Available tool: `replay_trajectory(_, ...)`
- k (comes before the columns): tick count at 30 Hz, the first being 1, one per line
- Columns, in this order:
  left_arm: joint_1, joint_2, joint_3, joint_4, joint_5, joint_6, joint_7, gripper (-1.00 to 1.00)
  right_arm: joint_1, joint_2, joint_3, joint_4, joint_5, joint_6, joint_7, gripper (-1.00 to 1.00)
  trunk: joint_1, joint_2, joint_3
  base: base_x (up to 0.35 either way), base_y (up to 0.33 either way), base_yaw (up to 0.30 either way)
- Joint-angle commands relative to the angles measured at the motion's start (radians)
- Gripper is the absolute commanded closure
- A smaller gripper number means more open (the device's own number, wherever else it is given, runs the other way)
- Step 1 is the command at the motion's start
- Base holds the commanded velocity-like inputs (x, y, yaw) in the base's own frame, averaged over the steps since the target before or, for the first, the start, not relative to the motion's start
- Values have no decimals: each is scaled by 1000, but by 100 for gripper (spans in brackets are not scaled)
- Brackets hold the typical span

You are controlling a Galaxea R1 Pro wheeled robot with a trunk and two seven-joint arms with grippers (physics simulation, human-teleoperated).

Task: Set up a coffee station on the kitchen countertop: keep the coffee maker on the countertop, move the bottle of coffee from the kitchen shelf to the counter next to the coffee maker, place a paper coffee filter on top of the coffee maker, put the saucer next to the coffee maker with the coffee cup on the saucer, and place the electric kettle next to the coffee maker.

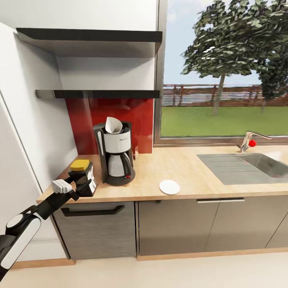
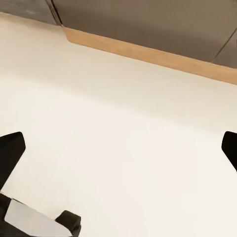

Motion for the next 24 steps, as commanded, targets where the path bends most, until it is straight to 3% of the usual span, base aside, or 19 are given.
replay_trajectory(1,-1,1,-2,1,6,-4,-1,100,-1,-9,7,-31,-11,12,3,-100,4,-8,-5,0,0,0)
replay_trajectory(2,-1,1,-2,1,6,-4,0,100,-1,-31,-6,-110,-12,39,4,-100,8,-15,-8,0,0,0)
replay_trajectory(5,-1,1,-2,1,6,-4,0,100,0,-48,-28,-155,-15,57,4,-100,19,-36,-17,0,0,0)
replay_trajectory(10,-1,1,-2,1,6,-4,-1,100,3,-56,-41,-123,-37,64,4,-100,39,-71,-33,0,0,0)
replay_trajectory(17,-1,1,-3,1,6,-4,-1,100,3,-59,-45,-100,-111,66,4,-100,65,-120,-55,0,0,0)
replay_trajectory(24,-1,1,-3,1,6,-4,-1,100,2,-59,-47,-104,-120,70,4,-100,92,-169,-77,0,0,0)
